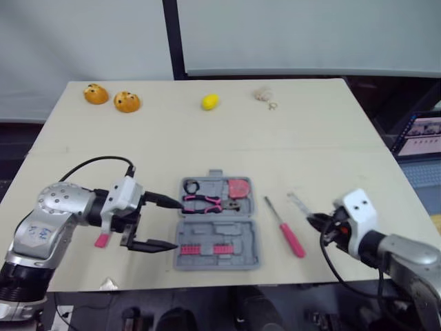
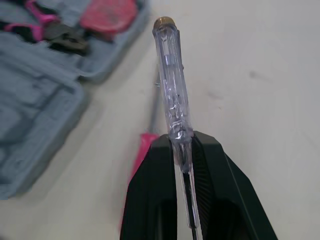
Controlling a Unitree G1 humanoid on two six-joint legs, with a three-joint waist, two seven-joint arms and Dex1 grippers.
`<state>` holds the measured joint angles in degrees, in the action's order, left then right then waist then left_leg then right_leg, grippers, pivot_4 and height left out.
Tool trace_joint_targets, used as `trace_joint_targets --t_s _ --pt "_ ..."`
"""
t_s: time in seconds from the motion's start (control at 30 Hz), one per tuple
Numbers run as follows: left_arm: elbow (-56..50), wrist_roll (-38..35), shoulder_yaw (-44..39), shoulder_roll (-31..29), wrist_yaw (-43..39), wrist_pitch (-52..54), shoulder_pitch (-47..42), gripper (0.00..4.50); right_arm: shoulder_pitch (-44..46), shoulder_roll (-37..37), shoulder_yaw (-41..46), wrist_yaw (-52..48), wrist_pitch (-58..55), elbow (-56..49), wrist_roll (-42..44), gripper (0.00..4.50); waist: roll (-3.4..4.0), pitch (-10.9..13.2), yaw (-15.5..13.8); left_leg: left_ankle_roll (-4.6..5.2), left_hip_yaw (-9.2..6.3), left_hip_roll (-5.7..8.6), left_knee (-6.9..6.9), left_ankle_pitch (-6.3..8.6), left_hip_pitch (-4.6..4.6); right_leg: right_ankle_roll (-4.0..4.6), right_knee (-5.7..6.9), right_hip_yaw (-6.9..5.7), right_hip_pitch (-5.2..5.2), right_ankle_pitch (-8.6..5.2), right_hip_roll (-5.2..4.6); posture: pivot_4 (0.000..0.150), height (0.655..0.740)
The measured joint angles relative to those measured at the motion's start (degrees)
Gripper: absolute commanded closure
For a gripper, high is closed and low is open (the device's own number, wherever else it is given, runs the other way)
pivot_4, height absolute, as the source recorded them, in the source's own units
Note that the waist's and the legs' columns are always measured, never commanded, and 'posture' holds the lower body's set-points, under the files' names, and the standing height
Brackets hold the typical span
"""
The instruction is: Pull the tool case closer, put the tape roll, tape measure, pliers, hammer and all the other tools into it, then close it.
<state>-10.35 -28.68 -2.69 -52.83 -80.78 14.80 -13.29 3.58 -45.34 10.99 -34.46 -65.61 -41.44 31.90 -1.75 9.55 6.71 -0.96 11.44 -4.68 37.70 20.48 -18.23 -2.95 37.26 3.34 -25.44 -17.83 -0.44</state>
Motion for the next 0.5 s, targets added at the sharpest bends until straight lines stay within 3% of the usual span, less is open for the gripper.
trace_joint_targets --t_s 0.1,0.17,0.5 --pt "4.05 2.74 -0.47 -2.10 -2.11 -4.54 0.84 0.00 11.55 -7.94 -9.38 -5.74 -4.09 -0.41 3.11 4.48 0.01 0.00 -0.16 0.07 -0.06 -0.01 -0.18 -0.05 -0.03 0.06 -0.23 -0.09 -0.03 -0.03 -0.01 0.150 0.7400" --pt "6.96 4.31 -0.69 -2.50 -3.09 -7.13 0.78 0.00 18.73 -8.42 -16.19 -7.41 -6.12 1.02 3.47 4.48 -0.04 -0.03 -0.31 0.08 -0.09 0.00 -0.34 -0.08 -0.07 0.07 -0.38 -0.14 -0.04 -0.01 -0.03 0.150 0.7400" --pt "13.54 8.47 1.38 -2.18 -4.65 -14.32 -1.11 0.00 46.11 8.92 -40.36 -7.06 -14.68 16.56 0.96 4.48 -0.02 -0.05 -0.13 0.19 0.16 -0.05 -0.17 0.01 -0.60 0.01 -0.24 -0.17 -0.67 0.01 -0.08 0.150 0.7400"
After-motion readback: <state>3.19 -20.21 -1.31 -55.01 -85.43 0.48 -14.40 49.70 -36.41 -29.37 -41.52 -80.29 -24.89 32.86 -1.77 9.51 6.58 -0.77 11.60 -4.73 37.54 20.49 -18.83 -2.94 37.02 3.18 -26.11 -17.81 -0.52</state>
